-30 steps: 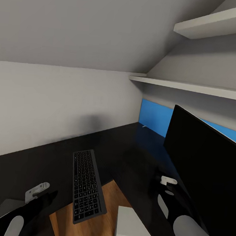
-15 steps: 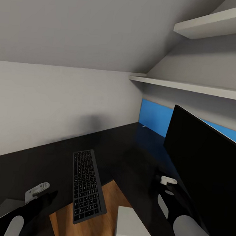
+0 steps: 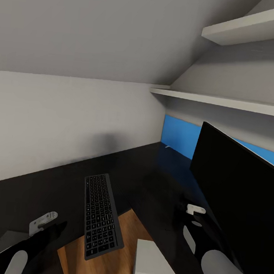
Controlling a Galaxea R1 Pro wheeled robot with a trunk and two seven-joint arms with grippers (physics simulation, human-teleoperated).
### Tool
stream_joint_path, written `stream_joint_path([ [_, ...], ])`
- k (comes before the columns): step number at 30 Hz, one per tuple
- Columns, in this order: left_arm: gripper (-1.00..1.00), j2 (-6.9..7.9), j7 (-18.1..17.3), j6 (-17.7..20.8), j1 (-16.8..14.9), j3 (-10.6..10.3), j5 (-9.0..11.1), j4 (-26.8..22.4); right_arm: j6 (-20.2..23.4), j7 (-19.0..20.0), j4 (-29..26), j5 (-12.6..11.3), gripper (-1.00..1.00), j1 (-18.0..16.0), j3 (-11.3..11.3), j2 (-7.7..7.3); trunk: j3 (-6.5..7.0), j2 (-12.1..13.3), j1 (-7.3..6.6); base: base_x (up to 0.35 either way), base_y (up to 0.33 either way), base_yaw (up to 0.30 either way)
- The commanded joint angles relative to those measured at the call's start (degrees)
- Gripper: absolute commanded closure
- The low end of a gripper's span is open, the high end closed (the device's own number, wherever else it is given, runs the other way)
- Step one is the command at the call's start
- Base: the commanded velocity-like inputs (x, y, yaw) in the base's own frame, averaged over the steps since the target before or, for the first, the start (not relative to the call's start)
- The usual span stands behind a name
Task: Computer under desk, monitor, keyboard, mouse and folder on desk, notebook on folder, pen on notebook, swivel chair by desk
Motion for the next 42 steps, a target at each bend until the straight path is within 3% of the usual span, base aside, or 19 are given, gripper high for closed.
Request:
stream_joint_path([
  [1,-1.00,-0.04,0.43,0.26,-0.05,0.07,0.61,-0.07,0.10,-0.11,-0.04,-0.55,1.00,-0.02,-0.06,0.00,-0.06,-0.03,0.00,0.000,0.000,0.000],
  [18,-1.00,-0.13,0.34,0.26,-0.05,0.31,0.61,-0.07,0.10,-0.07,-0.04,-0.55,1.00,-0.02,-0.06,0.05,-0.06,-0.03,0.00,-0.002,0.000,0.000],
  [31,-1.00,-0.11,0.34,0.26,-0.05,0.33,0.61,-0.07,-0.06,-0.07,-0.11,-0.52,1.00,-0.02,0.08,0.12,-0.06,-0.03,0.00,-0.141,0.000,0.000],
  [39,-1.00,-0.12,0.34,0.26,-0.05,0.30,0.61,-0.07,-0.38,-0.13,-0.51,-0.47,1.00,-0.02,0.39,0.29,1.37,3.17,-1.76,-0.004,0.000,0.000],
  [42,-1.00,-0.13,0.34,0.26,-0.05,0.24,0.61,-0.07,-0.42,-0.22,-3.04,-0.36,1.00,0.04,0.46,0.90,1.91,4.38,-2.42,0.000,0.000,0.000],
])
